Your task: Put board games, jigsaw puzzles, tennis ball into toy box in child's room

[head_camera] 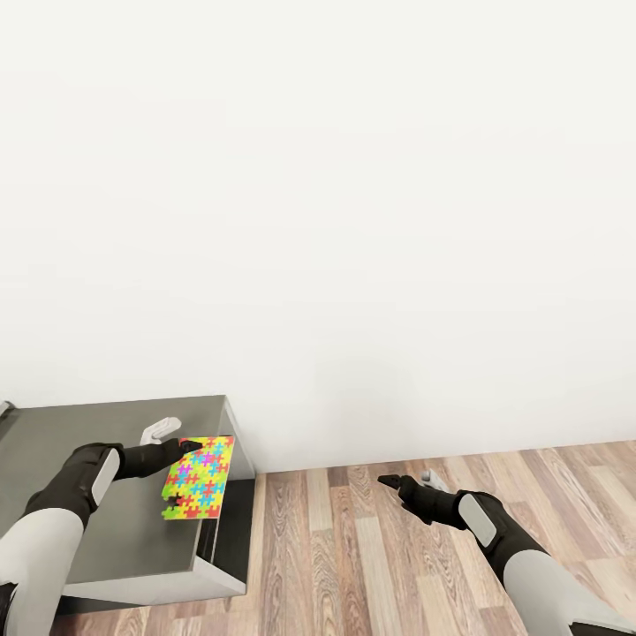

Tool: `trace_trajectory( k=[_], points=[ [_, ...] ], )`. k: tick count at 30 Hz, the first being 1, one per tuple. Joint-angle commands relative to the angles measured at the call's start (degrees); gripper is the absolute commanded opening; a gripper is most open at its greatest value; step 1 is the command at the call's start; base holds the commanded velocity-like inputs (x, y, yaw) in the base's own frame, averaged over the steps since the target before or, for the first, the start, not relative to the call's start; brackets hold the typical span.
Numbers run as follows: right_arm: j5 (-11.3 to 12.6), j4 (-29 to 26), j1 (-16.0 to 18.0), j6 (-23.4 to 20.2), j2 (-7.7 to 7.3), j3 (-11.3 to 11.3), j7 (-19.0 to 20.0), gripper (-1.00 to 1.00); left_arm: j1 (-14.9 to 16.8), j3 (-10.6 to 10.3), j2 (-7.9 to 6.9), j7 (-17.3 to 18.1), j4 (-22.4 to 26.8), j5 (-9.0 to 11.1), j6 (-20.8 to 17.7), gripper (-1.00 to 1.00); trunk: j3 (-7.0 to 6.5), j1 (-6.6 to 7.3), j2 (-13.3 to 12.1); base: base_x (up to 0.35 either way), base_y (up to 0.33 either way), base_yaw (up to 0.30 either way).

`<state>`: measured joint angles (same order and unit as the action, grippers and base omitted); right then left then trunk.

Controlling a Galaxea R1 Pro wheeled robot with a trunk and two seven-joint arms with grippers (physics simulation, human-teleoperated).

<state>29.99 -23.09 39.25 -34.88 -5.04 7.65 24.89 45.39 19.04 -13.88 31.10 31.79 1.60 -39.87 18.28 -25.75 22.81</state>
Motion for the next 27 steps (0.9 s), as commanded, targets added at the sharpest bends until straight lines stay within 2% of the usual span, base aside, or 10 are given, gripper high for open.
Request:
trace_trajectory(
  k=[1, 22, 27],
  points=[
    [0.07, -0.03, 0.04, -0.47, 0.03, 0.35, 0.07, 1.0, 0.05, 0.25, 0.01, 0.11, 0.03, 0.16, -0.47, 1.0, 0.1, -0.03, 0.11, 0.0, 0.0, 0.0],
    [0.07, -0.03, 0.04, -0.45, 0.03, 0.36, 0.07, 1.0, 0.05, 0.75, -0.68, 1.31, 0.29, 0.33, -0.39, 1.0, 0.1, -0.03, 0.11, 0.0, 0.0, 0.0],
    [0.07, -0.03, 0.04, -0.45, 0.03, 0.36, 0.07, 1.0, 0.05, 1.54, -0.82, 2.9, 0.36, 0.33, -0.43, 1.0, 0.1, -0.03, 0.11, 0.0, 0.0, 0.0]
  ],
)
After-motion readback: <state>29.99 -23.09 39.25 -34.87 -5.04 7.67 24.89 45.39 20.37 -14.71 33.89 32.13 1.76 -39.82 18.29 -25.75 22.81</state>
